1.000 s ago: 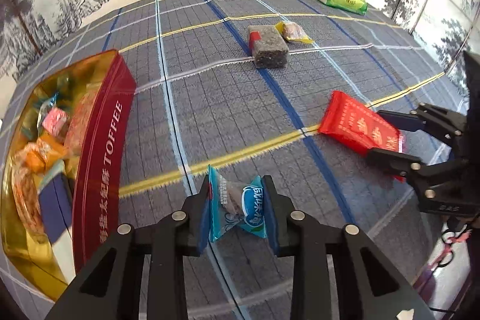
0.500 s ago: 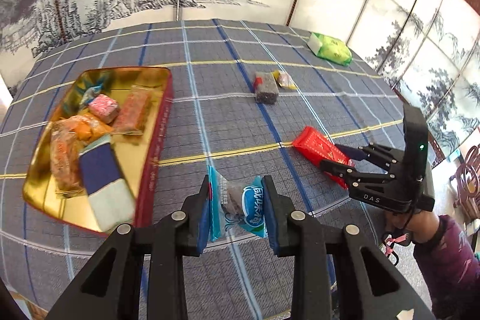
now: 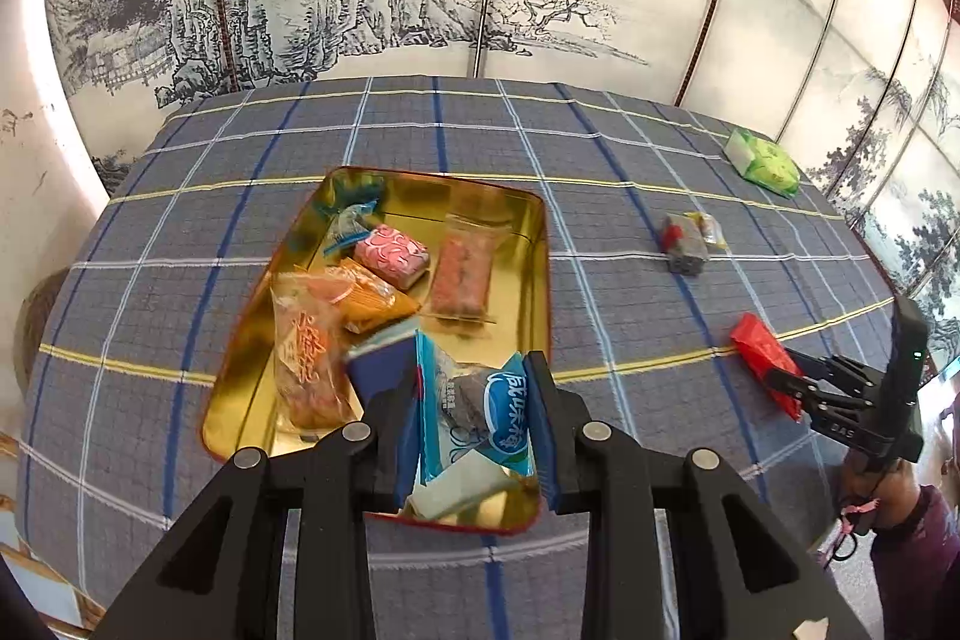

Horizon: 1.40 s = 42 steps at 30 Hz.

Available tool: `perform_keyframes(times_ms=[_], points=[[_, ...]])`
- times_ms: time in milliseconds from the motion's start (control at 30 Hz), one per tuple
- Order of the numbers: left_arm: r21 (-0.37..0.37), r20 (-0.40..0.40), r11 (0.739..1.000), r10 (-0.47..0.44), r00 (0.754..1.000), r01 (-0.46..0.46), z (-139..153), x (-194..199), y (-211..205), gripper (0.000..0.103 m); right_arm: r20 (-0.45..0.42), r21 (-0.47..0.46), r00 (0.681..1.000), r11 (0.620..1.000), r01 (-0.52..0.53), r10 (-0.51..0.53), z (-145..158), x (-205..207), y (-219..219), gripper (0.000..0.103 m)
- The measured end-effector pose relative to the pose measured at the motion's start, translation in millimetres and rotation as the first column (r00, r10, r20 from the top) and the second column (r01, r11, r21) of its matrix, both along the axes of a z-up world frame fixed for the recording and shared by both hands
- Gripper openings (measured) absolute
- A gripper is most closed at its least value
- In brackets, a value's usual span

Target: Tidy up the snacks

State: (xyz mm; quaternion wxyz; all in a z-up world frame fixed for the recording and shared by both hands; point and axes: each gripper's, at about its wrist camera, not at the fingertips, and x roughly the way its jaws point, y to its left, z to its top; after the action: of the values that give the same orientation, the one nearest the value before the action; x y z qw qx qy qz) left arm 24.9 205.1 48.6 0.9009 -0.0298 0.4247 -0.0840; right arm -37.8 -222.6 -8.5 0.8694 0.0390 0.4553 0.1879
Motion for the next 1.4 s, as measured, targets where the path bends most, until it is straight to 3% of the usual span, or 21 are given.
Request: perform_keyframes(times_ms=[433,1133,1233,1400], points=[[0.025,-0.036,1.0,-0.008,0.999,0.009,-33.3,64.8,-16.1,0.028,0.005,-0.013,1.0,1.0,-0.005,0.005,-0.2,-0.6,2.2,0.046],[0.116,-0.027,0.993,0.015,1.0,-0.012,-50.2,80.6,-30.8,0.029,0.007,-0.021,1.0,1.0,-0.007,0.007,-1.4,0.0,3.7,0.046],[0.128,-0.021,0.992,0.025,0.999,-0.022,-49.3,77.6,-31.6,0.033,0.007,-0.021,1.0,1.0,-0.006,0.006,-1.0,-0.6,4.1,0.046],[0.171,0.028,0.983,0.062,0.998,-0.066,-40.9,64.8,-34.0,0.052,0.004,-0.026,1.0,1.0,-0.006,0.006,-1.4,-0.8,4.9,0.046]])
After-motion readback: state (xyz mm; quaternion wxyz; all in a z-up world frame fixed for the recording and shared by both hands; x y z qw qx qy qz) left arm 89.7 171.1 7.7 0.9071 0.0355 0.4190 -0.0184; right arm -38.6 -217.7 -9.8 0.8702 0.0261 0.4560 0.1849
